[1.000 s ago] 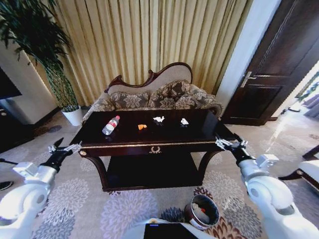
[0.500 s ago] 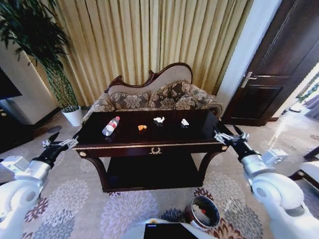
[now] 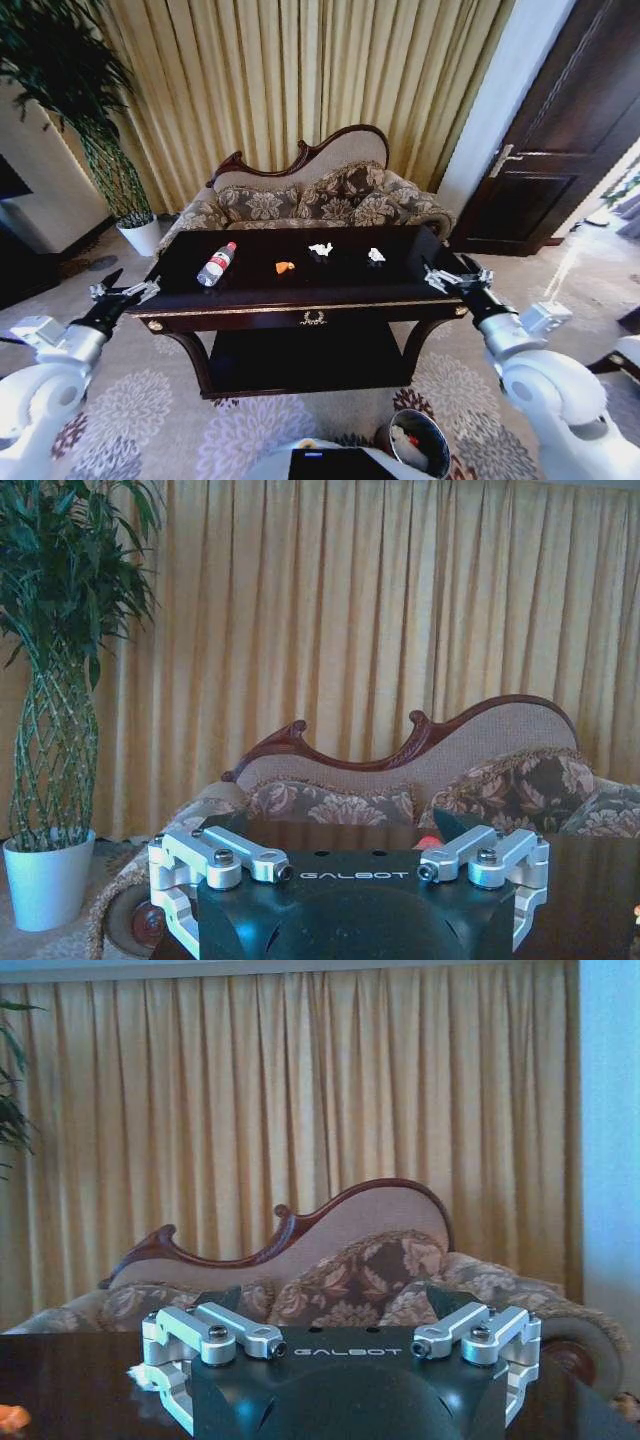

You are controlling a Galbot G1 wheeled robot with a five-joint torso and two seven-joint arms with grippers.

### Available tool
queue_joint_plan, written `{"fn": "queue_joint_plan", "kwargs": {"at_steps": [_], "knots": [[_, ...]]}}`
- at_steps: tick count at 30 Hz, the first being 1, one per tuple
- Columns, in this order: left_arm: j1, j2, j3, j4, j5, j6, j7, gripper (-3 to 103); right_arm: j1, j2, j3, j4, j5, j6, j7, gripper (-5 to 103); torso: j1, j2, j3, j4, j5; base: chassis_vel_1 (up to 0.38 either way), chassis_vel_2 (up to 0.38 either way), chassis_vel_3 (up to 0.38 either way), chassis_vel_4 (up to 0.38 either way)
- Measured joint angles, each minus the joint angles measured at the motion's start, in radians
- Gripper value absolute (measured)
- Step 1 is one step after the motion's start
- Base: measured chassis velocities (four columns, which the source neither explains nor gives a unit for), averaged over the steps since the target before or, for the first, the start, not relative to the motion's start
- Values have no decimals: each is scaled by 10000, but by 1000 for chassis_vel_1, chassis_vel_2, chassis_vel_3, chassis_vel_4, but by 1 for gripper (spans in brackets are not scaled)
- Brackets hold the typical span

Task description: Move to the front of the table and place the trash on the table into the trash bin.

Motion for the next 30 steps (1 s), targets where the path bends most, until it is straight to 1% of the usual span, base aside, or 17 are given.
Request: {"fn": "queue_joint_plan", "kwargs": {"at_steps": [3,7,8,9,12,14,15,16,17,18,20,21,24,25,27,28,30], "knots": [[35,-40,-1,-93,39,0,-10,100,179,-23,-148,-17,27,-70,0,100,-4,2,-2,-2,0,0,0,0,0],[136,-111,-37,-290,96,-10,-106,100,761,-231,-482,-287,143,-501,0,100,-7,5,-3,-2,4,0,0,0,0],[181,-140,-41,-313,138,-54,-128,100,1057,-345,-611,-426,253,-729,0,100,-7,4,-3,-3,5,0,0,0,0],[271,-202,-42,-349,271,-140,-151,100,1606,-567,-855,-741,488,-1191,0,100,-6,4,-2,0,4,0,0,0,0],[339,-256,-49,-393,352,-161,-174,100,1997,-716,-1069,-1003,632,-1494,0,100,-5,3,-2,0,3,0,0,0,0],[562,-459,-96,-644,491,-163,-403,100,3011,-1116,-1807,-1777,1069,-2013,1,100,-3,2,0,2,2,0,0,0,0],[676,-587,-149,-807,546,-145,-514,100,3507,-1266,-2214,-2138,1245,-2175,1,100,-3,2,0,3,1,0,0,0,0],[676,-587,-149,-807,546,-145,-514,100,3507,-1266,-2214,-2138,1245,-2175,1,100,-3,2,0,3,1,0,0,0,0],[805,-749,-217,-993,582,-126,-617,100,4055,-1369,-2661,-2496,1365,-2307,1,100,-3,2,-1,-3,5,0,0,0,0],[805,-749,-217,-993,582,-126,-617,100,4055,-1369,-2661,-2496,1365,-2307,1,100,-3,2,-1,-3,5,0,0,0,0],[1056,-994,-274,-1309,708,-109,-769,100,5202,-1475,-3423,-3176,1479,-2583,1,100,-4,2,-1,1,5,0,0,0,0],[1056,-994,-274,-1309,708,-109,-769,100,5202,-1475,-3423,-3176,1479,-2583,1,100,-4,2,-1,1,5,0,0,0,0],[1333,-1141,-276,-1517,938,-105,-864,100,6649,-1594,-4381,-4165,1646,-3050,1,100,-3,2,0,1,2,0,0,0,0],[1333,-1141,-276,-1517,938,-105,-864,100,6649,-1594,-4381,-4165,1646,-3050,1,100,-3,2,0,1,2,0,0,0,0],[1420,-1216,-211,-1541,1053,-110,-884,100,7514,-1647,-5111,-4810,1879,-3438,1,100,-3,1,0,2,1,0,0,0,0],[1420,-1216,-211,-1541,1053,-110,-884,100,7514,-1647,-5111,-4810,1879,-3438,1,100,-3,1,0,2,1,0,0,0,0],[1432,-1291,-85,-1541,1073,-117,-953,100,8034,-1615,-5703,-5342,1891,-3497,0,100,-3,2,0,-1,1,0,0,0,0]]}}
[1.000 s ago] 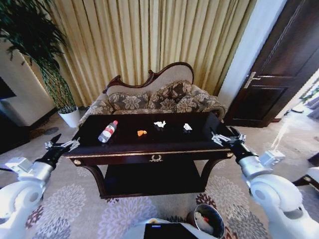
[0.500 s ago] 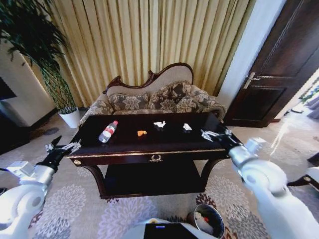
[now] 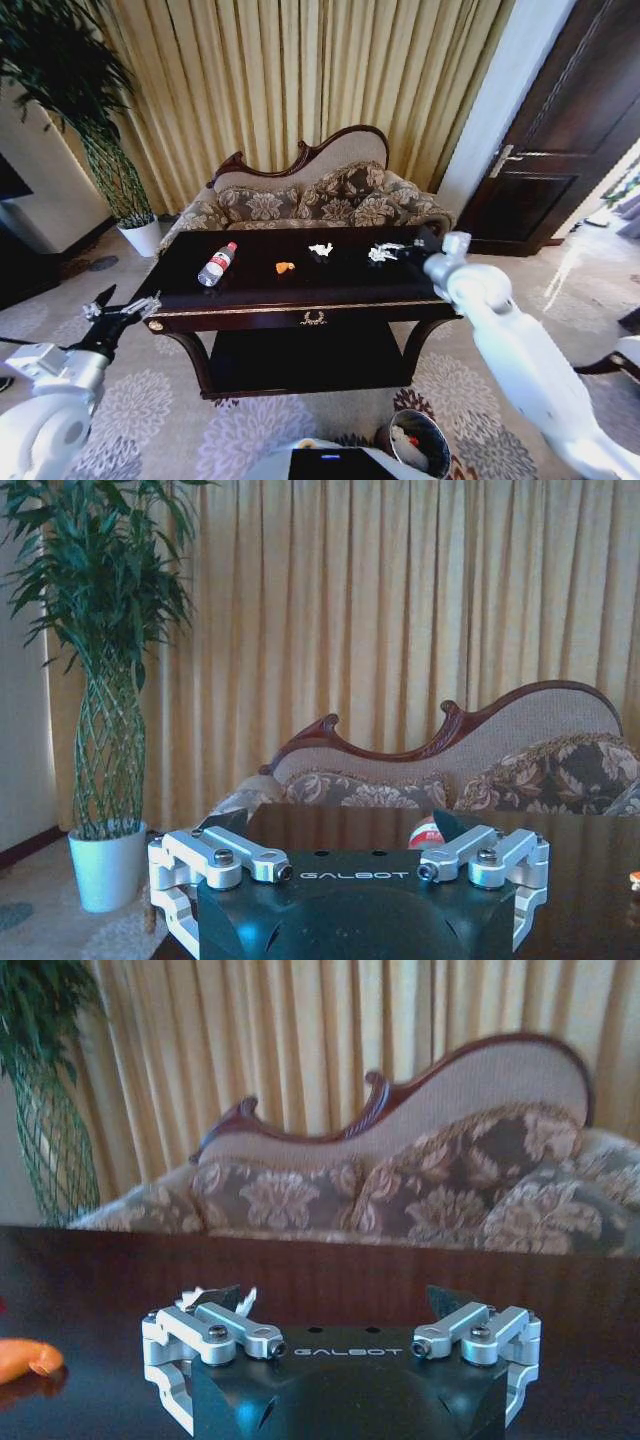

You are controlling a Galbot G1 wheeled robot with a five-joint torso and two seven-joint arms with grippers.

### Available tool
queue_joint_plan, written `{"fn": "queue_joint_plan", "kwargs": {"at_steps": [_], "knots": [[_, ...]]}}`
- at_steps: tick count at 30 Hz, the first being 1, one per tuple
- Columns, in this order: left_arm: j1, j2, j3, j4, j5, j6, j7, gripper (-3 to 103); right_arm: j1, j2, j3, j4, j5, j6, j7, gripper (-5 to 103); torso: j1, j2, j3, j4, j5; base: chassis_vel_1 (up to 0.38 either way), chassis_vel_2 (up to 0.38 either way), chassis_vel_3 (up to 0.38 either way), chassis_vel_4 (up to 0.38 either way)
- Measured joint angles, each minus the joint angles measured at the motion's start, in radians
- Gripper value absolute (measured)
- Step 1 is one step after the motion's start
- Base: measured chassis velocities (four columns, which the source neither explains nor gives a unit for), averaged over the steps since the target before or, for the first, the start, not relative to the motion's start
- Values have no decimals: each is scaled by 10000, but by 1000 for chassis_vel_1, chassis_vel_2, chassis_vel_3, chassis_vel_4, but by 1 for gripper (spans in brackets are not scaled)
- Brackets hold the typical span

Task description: Move to the front of the table and place the trash on the table into the trash bin.

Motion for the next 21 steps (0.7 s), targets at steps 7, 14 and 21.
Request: {"fn": "queue_joint_plan", "kwargs": {"at_steps": [7,14,21], "knots": [[2,-96,162,60,-34,-54,-53,100,1367,382,-1215,-1795,-732,0,0,100,0,-1,0,2,2,0,0,0,0],[-35,-84,136,230,-247,-105,-53,100,1982,640,-1748,-3058,-1717,130,0,100,0,-1,-1,3,0,0,0,0,0],[-206,-207,221,369,-249,-125,-36,100,1477,581,-1594,-3117,-2225,57,0,100,0,0,-1,-2,0,0,0,0,0]]}}
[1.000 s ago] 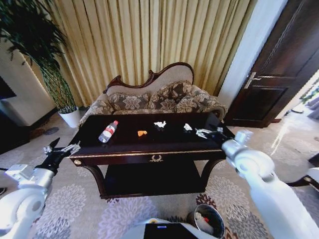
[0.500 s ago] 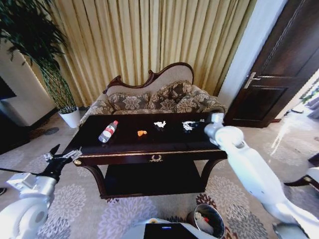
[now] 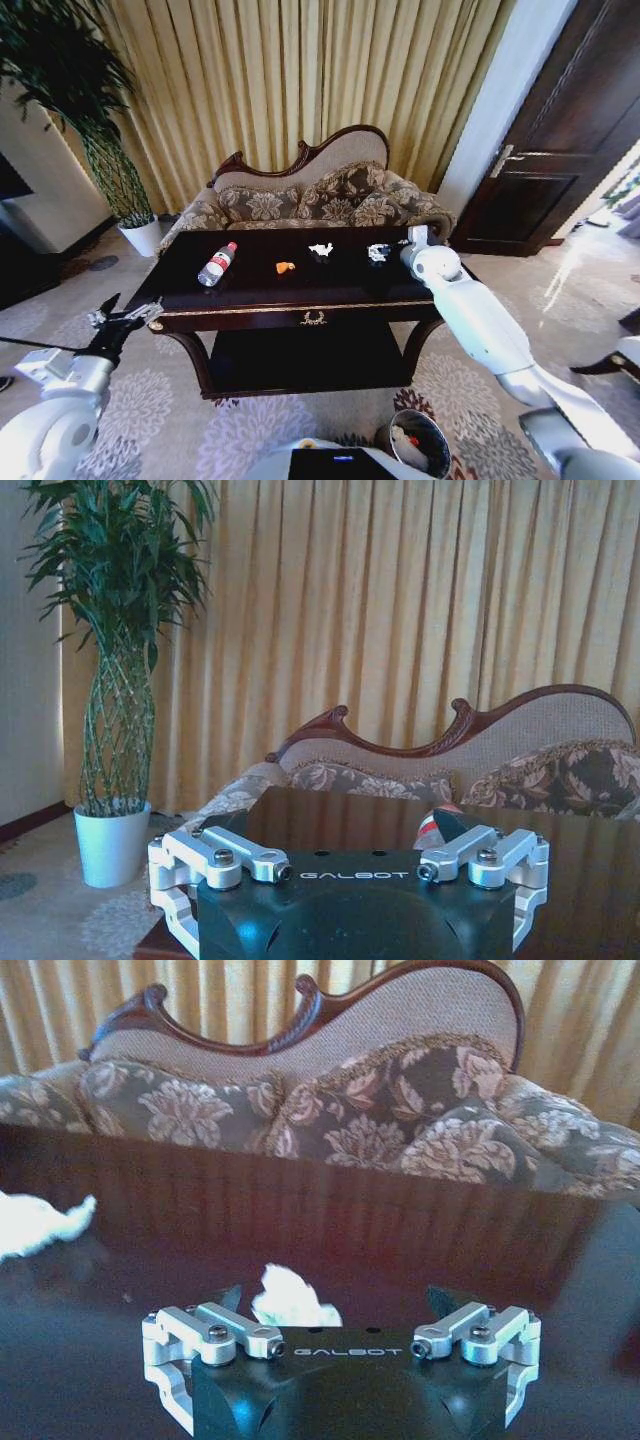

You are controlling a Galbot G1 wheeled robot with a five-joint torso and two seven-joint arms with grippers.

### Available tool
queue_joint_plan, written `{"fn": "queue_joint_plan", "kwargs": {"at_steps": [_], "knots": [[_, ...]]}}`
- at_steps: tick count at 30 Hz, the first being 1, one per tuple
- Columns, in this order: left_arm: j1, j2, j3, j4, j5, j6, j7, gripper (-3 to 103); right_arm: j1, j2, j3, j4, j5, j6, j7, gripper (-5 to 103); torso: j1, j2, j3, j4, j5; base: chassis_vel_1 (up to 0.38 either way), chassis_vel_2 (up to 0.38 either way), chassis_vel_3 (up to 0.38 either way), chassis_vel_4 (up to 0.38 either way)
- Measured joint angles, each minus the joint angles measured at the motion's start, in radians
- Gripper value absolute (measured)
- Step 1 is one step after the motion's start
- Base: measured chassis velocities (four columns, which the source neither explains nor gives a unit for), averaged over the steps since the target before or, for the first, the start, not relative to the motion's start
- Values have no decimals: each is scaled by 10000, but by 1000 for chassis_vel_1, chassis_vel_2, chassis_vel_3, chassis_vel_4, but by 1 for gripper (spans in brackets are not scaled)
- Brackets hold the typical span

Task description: Move to the front of the table and place the trash on the table into the trash bin.

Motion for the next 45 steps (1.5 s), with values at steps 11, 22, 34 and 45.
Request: {"fn": "queue_joint_plan", "kwargs": {"at_steps": [11,22,34,45], "knots": [[-216,-252,308,-128,33,13,10,100,-507,265,206,-196,-373,151,0,100,0,0,-1,3,-1,0,0,0,0],[-140,-440,303,-253,149,14,48,100,-567,303,329,9,-267,149,0,82,-1,1,0,4,0,0,0,0,0],[-96,-460,313,-386,234,11,99,100,-798,296,518,107,-211,220,0,38,-1,1,0,3,1,0,0,0,0],[-61,-514,289,-435,234,-1,99,100,-904,288,673,286,-156,235,0,1,-1,0,0,3,1,0,0,0,0]]}}
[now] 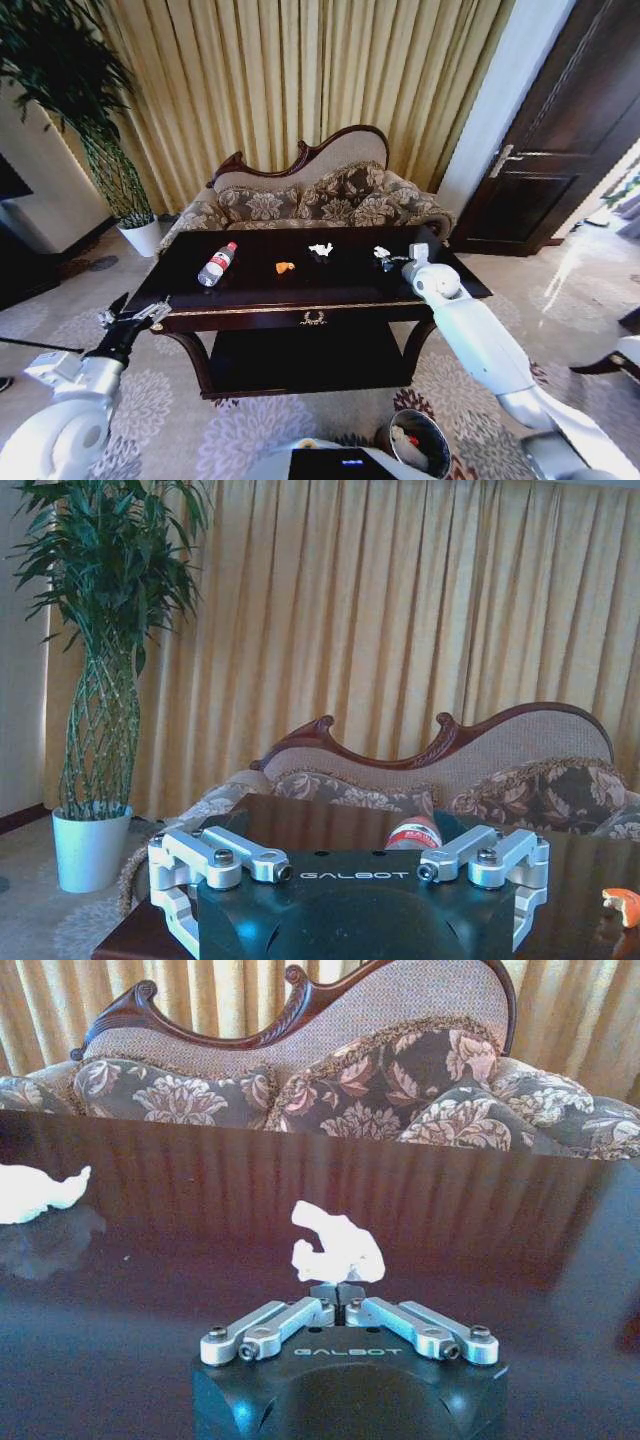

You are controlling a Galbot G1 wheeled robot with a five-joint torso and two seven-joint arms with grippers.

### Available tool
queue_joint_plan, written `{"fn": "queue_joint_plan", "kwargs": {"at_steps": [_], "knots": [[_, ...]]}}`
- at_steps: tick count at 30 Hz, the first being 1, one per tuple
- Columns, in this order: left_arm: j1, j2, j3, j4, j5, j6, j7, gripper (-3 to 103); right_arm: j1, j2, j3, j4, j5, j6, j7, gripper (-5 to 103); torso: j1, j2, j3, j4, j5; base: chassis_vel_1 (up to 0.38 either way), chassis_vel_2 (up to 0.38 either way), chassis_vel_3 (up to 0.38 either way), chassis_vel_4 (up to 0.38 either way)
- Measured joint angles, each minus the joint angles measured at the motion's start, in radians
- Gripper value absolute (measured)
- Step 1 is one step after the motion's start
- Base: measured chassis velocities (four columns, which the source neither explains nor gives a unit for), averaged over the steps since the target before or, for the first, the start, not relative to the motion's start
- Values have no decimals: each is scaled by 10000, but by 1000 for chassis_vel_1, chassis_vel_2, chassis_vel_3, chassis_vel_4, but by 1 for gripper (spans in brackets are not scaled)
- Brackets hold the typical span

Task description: Move to the front of the table and place the trash on the table into the trash bin.

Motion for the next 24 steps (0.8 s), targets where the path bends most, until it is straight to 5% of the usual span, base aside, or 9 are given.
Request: {"fn": "queue_joint_plan", "kwargs": {"at_steps": [15,24], "knots": [[-27,34,2,-45,-14,-30,11,100,-1396,-455,2108,1624,741,232,0,0,0,0,0,-1,0,0,0,0,0],[-241,314,24,84,-64,-80,2,100,-2995,-682,4279,3224,1652,2444,2,0,0,0,0,-1,-2,0,0,0,0]]}}
